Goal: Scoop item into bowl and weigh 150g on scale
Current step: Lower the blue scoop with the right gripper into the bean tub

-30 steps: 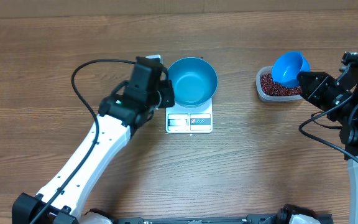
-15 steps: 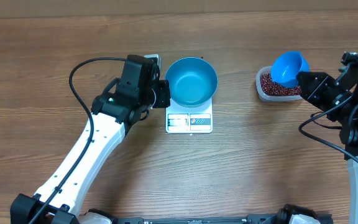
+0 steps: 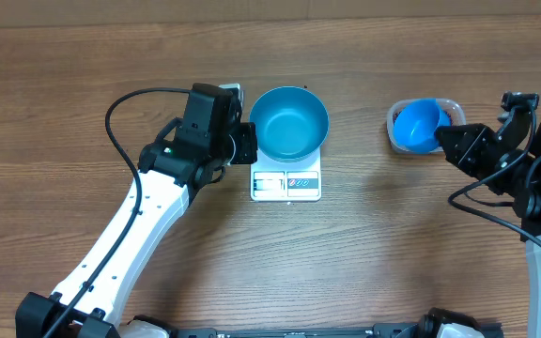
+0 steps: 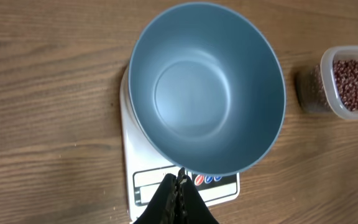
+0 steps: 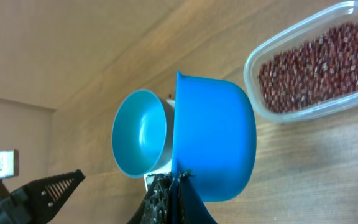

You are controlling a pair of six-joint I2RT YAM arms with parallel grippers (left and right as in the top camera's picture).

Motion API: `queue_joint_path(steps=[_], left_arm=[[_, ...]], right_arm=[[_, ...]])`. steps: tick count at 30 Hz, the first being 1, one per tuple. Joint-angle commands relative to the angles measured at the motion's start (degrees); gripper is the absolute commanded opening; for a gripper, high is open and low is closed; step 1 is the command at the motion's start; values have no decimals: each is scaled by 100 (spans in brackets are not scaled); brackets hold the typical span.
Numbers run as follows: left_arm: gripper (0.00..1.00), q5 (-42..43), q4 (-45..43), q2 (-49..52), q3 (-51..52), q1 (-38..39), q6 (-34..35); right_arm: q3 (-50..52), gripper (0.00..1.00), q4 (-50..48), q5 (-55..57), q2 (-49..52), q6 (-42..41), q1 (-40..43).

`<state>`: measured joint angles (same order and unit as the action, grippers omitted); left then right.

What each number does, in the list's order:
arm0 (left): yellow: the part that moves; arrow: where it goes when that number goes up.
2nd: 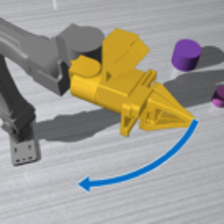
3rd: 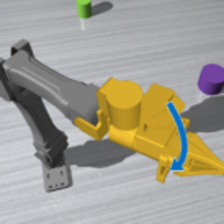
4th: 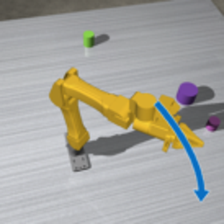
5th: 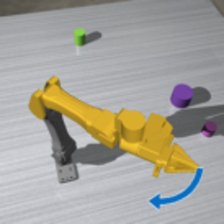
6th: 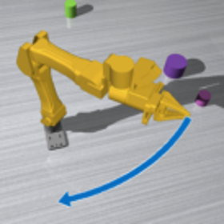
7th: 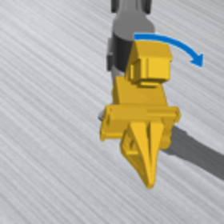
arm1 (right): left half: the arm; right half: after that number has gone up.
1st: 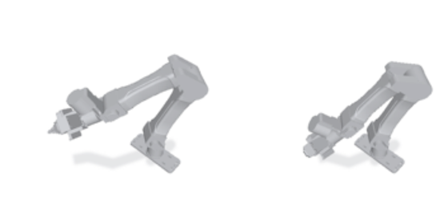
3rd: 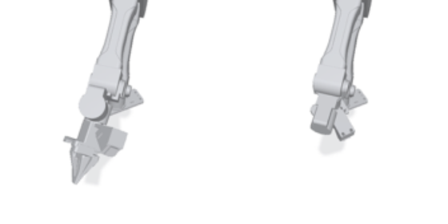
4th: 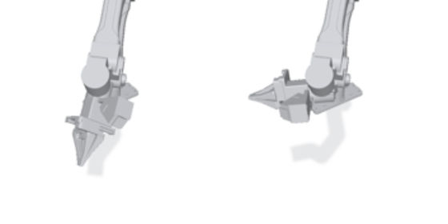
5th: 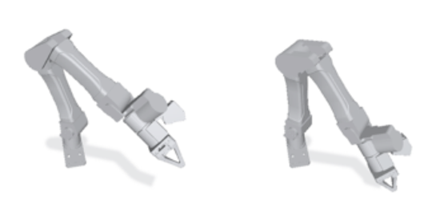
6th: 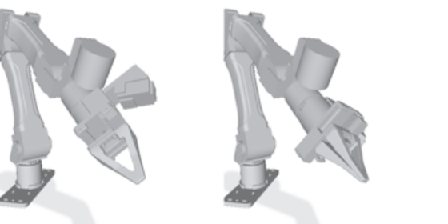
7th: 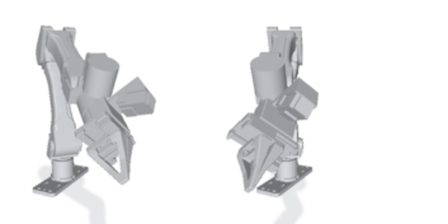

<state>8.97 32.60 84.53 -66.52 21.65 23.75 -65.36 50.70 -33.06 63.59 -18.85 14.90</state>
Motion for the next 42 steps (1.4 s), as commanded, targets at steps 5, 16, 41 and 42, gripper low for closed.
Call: queue_joint_path(steps=[5,16,41,42], left_arm=[[4,116,87,-103,-94,-26,-151],[4,116,-153,-101,-94,-26,-144],[4,96,-184,-96,-94,-26,-149],[4,87,-120,-96,-94,-26,-151]], right_arm=[[-219,4,20,-138,-48,162,-13],[-234,4,76,-157,-39,560,-15],[-2649,4,2212,584,1309,2339,-341],[-2649,4,2234,590,1309,2402,-422]])
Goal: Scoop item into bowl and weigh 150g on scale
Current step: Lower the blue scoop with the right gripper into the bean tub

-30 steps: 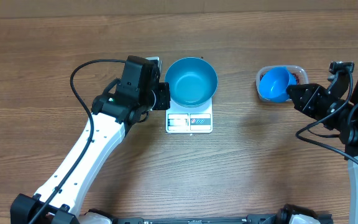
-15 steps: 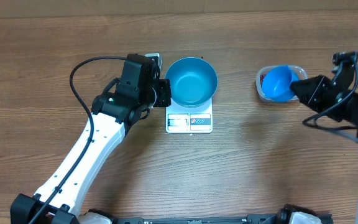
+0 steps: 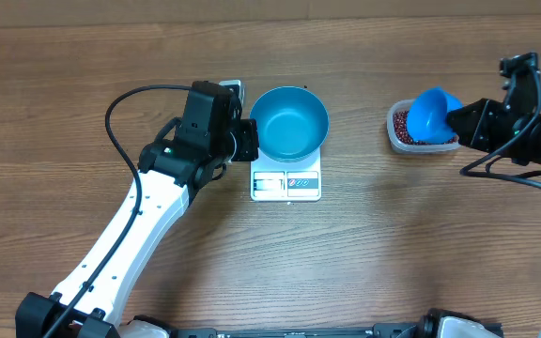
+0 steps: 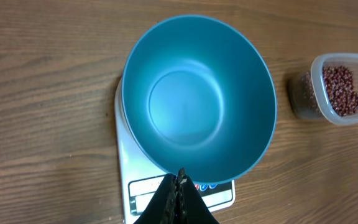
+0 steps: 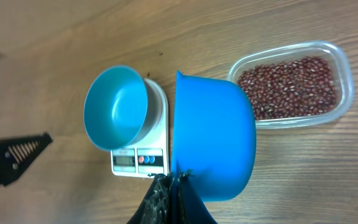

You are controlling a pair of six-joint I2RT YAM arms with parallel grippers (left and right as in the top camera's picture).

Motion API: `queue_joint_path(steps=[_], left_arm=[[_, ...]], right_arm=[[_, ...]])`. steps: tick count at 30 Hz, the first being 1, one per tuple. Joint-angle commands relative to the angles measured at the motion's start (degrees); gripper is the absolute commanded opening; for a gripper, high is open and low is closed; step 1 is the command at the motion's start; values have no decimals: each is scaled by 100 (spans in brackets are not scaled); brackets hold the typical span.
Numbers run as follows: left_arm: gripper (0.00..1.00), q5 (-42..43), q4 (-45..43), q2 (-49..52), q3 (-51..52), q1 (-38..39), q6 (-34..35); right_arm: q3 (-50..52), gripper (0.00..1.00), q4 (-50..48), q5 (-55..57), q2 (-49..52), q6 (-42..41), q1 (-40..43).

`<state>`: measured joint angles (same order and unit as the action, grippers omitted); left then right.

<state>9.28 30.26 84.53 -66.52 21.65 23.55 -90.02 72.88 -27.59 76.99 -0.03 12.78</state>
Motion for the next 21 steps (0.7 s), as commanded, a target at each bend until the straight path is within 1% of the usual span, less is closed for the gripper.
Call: queue_joint_path(steps=[1,9,14,16,21], left_arm=[[4,33,131,-96,-94,-26,-131],[4,-72,105,-96,-94,-26,-129],[4,-103,105,-96,-94,-26,-129],[4,-136,94,-96,-94,-26,-129],[4,-133,98,-96,-94,-26,-129]], right_arm=[[-184,4,35,39,-31,605,-278],[-184,4,-160,55,-31,586,-623],[-181,4,-256,57,-31,256,-651],[-181,4,-295,55,-31,-2,-651],[-181,4,-282,39,-31,-13,-651]])
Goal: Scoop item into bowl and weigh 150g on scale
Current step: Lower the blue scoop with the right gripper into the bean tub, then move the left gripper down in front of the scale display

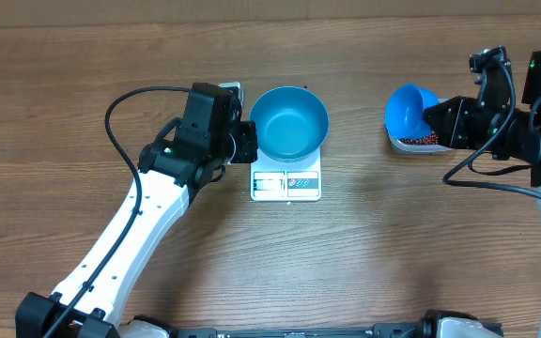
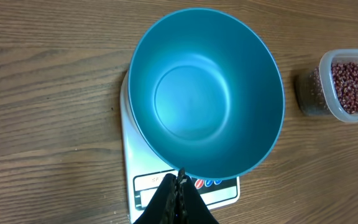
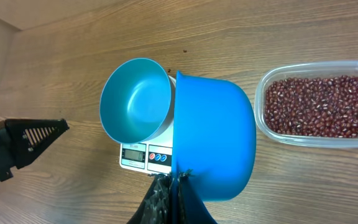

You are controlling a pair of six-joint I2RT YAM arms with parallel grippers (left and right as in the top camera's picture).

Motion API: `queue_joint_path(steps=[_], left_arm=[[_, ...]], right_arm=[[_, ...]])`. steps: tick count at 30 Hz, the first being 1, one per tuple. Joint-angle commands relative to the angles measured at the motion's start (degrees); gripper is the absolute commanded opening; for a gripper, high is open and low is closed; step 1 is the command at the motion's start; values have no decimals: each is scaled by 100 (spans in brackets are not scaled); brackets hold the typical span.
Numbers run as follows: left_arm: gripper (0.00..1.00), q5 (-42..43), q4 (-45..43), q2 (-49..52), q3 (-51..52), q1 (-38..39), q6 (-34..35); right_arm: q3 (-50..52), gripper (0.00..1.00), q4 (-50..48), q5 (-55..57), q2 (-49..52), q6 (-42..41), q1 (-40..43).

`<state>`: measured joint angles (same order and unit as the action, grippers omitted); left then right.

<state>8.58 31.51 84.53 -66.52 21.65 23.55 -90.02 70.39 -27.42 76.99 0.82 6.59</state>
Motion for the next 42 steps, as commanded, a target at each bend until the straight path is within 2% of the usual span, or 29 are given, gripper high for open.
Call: queue_joint_path(steps=[1,11,23,30,36,42], left_arm=[[4,-63,-26,-96,-94,-26,-129],[4,-50,-42,-96,-94,-26,-136],[4,210,-221,-94,-94,-24,-610],[4,957,-87,-98,-94,-26,-2170],[4,968,175,-105,-94,-26,-2640],[4,966,562,-313,-116,-26,-2682]], right_arm=[[-181,4,-33,22,-31,-96,-33],[-181,4,-44,24,-31,-107,-33],[-181,4,-37,42,-28,-254,-33],[-181,4,-7,44,-28,-254,-33],[-181,4,26,44,-28,-254,-33],[-181,4,44,107,-28,-254,-31]])
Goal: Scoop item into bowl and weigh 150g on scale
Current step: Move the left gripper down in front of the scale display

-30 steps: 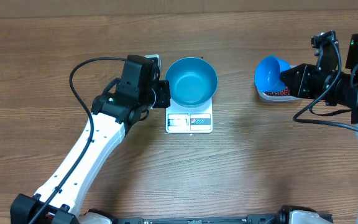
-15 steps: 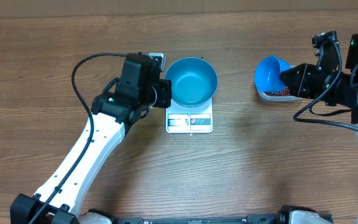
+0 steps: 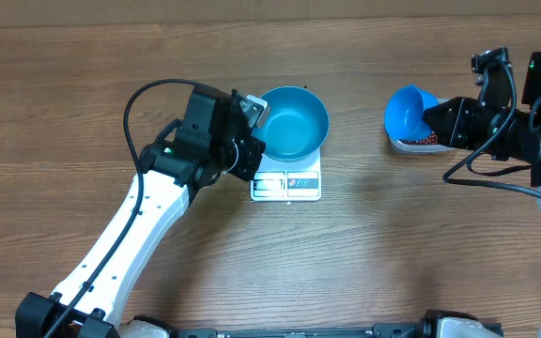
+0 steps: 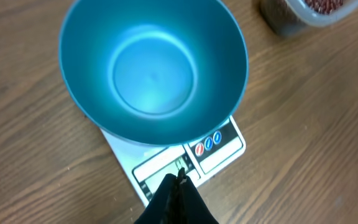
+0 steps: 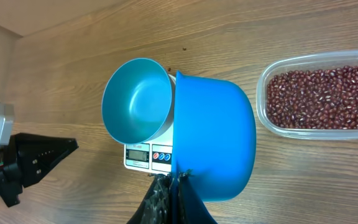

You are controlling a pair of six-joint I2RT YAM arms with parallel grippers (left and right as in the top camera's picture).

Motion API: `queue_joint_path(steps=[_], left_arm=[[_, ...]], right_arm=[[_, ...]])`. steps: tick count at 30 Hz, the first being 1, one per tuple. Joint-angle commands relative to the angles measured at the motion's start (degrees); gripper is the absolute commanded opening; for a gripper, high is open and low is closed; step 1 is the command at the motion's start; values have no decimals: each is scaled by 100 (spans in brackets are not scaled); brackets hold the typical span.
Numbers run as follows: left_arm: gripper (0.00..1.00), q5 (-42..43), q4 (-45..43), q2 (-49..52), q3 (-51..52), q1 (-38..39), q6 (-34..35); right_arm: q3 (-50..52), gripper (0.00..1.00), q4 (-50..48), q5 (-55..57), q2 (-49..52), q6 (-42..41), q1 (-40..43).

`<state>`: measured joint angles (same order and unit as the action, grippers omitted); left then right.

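Observation:
A teal bowl (image 3: 291, 122) stands empty on the white scale (image 3: 286, 185). My left gripper (image 3: 250, 155) is shut on nothing, at the scale's left side; in the left wrist view its tip (image 4: 179, 178) hangs over the scale's display (image 4: 160, 169) below the bowl (image 4: 151, 65). My right gripper (image 3: 437, 122) is shut on the rim of a blue scoop cup (image 3: 408, 110), held above the left end of the clear tub of red beans (image 5: 319, 93). The cup (image 5: 219, 140) is tipped on its side. No beans show inside it.
The wooden table (image 3: 393, 244) runs round everything. The bean tub (image 3: 419, 143) sits right of the scale, mostly under the cup. The left arm's black cable (image 3: 134, 113) arcs over the table at the left. The left gripper (image 5: 39, 158) shows in the right wrist view, left of the scale (image 5: 148, 155).
My left wrist has turned and shifted, so bowl and scale now lie slanted in its view, with its tip by the display. The right gripper and cup have hardly moved.
At first my right gripper held the cup low over the bean tub. Then the cup was raised above the tub, and later it was a little further left, toward the scale, where it stays. My left gripper stayed shut beside the scale and has now turned.

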<state>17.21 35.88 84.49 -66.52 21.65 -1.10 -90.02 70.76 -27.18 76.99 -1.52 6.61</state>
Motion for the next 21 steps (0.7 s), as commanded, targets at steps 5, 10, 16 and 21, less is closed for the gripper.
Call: queue_joint_path(steps=[5,10,16,21], left_arm=[[4,17,404,-922,-116,-26,-214],[4,-70,688,-1303,-111,44,-190],[4,-1086,769,-1298,98,332,-79],[4,-1346,734,-1257,125,345,-68]], right_arm=[[-181,4,7,83,-28,-17,-33],[-181,4,7,83,-28,-15,-35],[-181,4,9,125,-28,2,-35],[-181,4,44,168,-28,2,-35]])
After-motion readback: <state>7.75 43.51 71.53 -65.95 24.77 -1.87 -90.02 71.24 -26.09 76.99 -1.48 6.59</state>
